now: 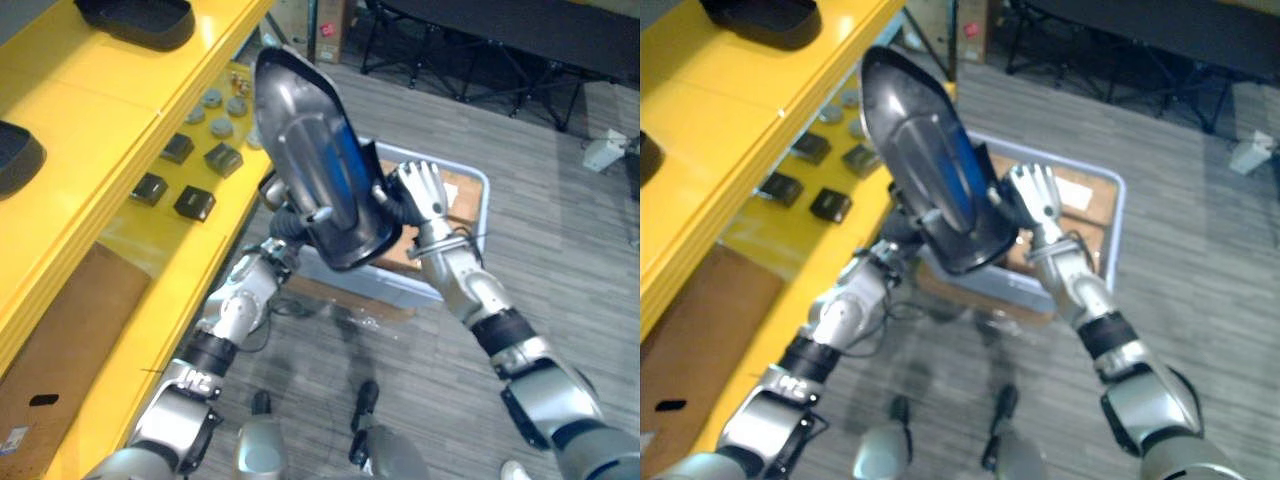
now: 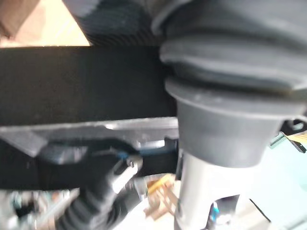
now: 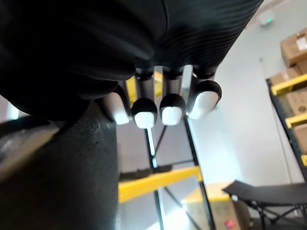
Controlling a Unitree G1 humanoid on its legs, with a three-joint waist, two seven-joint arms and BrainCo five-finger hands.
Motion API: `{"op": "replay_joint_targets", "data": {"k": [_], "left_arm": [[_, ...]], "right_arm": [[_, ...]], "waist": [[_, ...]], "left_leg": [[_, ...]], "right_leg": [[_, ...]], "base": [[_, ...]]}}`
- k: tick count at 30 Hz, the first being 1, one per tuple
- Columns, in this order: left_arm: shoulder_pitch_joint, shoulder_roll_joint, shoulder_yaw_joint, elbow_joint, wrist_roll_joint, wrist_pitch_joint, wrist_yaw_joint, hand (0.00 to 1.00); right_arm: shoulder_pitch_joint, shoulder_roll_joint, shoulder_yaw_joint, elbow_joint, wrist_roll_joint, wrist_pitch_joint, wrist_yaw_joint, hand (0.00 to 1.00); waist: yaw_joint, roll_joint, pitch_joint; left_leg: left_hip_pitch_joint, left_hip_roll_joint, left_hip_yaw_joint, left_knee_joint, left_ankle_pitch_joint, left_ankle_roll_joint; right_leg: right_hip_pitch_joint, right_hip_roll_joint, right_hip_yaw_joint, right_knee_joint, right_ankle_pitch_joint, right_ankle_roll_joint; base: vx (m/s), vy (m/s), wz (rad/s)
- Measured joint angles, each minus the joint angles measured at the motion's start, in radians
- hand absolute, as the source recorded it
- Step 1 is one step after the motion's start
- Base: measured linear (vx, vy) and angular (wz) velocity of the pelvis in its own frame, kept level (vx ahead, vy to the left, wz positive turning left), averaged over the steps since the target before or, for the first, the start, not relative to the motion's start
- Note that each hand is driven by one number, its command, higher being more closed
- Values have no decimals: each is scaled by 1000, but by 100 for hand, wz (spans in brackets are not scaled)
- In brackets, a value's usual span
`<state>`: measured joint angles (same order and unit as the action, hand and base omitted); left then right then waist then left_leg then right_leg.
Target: Walk over and take plastic housings, then place them on the shelf
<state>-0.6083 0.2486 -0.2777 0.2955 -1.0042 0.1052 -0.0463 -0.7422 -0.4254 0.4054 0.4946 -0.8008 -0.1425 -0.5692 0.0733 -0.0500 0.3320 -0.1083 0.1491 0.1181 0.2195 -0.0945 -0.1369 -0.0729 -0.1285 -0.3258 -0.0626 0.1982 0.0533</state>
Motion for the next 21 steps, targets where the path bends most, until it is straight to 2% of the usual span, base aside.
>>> {"op": "replay_joint_targets", "data": {"k": [3,9,15,17,21], "left_arm": [[0,0,0,0,57,-5,58,100],[-1,-1,3,0,123,-27,125,100],[1,-30,31,-1,268,-104,215,100],[4,-37,41,-8,290,-132,255,100],[56,-69,73,-46,311,-194,279,100]], "right_arm": [[-13,1,0,-1,1,-11,-1,100],[-13,18,-1,-1,6,-13,-9,100],[-11,50,-10,-11,39,-29,-22,100],[3,74,-21,-26,43,-34,-25,100],[54,113,-28,-88,66,-41,-28,100]], "waist": [[0,6,4],[1,6,4],[3,6,5],[3,6,5],[2,6,6]], "left_leg": [[0,1,0,0,0,0],[0,2,0,0,0,0],[2,6,2,1,0,0],[3,8,2,1,-1,0],[5,12,3,1,-2,-1]], "right_leg": [[0,1,0,1,0,0],[0,2,1,1,0,0],[0,5,3,1,0,0],[0,7,5,1,0,0],[0,8,10,1,0,0]], "base": [[0,0,0],[0,0,0],[0,0,0],[0,0,0],[0,0,0]]}}
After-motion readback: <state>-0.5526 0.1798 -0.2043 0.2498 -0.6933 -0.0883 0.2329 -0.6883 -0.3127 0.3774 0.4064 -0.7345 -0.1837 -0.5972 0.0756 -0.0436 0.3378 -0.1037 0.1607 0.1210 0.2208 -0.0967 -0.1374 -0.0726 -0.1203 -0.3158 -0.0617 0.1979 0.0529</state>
